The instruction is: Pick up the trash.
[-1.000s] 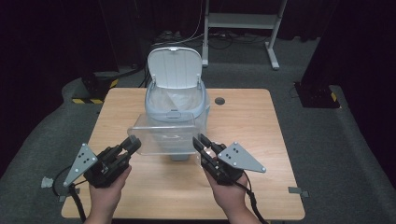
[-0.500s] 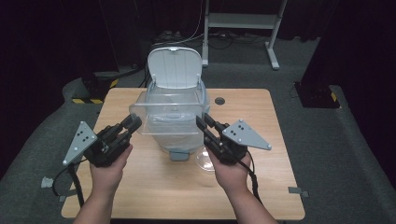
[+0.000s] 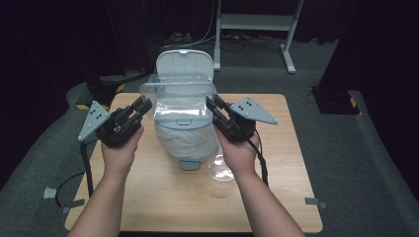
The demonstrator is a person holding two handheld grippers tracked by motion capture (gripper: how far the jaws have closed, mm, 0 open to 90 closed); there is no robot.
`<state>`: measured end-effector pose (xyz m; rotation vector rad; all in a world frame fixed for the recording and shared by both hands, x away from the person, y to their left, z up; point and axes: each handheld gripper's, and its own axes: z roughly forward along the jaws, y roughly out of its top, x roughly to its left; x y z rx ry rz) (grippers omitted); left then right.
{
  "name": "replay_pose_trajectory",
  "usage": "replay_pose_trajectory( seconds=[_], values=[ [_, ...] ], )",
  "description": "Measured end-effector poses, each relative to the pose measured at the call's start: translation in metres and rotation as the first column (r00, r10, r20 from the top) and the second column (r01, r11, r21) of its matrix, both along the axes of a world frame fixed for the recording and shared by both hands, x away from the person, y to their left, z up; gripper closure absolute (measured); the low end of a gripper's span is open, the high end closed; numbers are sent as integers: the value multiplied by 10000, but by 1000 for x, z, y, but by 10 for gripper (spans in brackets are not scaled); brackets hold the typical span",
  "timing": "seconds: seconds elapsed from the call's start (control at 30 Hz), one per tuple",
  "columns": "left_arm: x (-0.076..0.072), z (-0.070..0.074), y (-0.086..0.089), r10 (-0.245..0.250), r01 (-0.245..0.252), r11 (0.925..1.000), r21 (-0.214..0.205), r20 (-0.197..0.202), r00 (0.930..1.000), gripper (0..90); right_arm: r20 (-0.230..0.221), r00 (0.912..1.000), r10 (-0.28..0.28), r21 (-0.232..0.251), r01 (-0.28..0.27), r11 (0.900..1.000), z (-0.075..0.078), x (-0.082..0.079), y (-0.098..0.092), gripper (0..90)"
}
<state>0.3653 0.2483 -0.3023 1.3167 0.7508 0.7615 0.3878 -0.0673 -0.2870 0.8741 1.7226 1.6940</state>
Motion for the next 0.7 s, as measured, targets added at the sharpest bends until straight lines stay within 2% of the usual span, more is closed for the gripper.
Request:
replay_pose_trajectory(
  seconds=[0.23, 0.57, 0.63, 0.67, 0.7],
  values=[
    [19, 3, 2, 220, -219, 9998, 42, -53, 9997, 761, -242, 9995, -179, 51, 180, 9998, 0, 29, 9, 737],
    [25, 8, 8, 355, -355, 9993, 107, -28, 9994, 770, -384, 9992, -88, 34, 89, 10000, -1, 46, 17, 716],
    [28, 9, 7, 429, -428, 9989, 193, -63, 9991, 766, -522, 9986, -122, -1, 122, 9999, -2, 50, 18, 694],
    [30, 9, 6, 532, -528, 9983, 252, -125, 9985, 764, -613, 9979, -188, -57, 184, 9998, -2, 51, 19, 664],
    [32, 8, 6, 573, -569, 9982, 166, -290, 9979, 740, -746, 9967, -313, -102, 306, 9995, -3, 53, 18, 598]
  ],
)
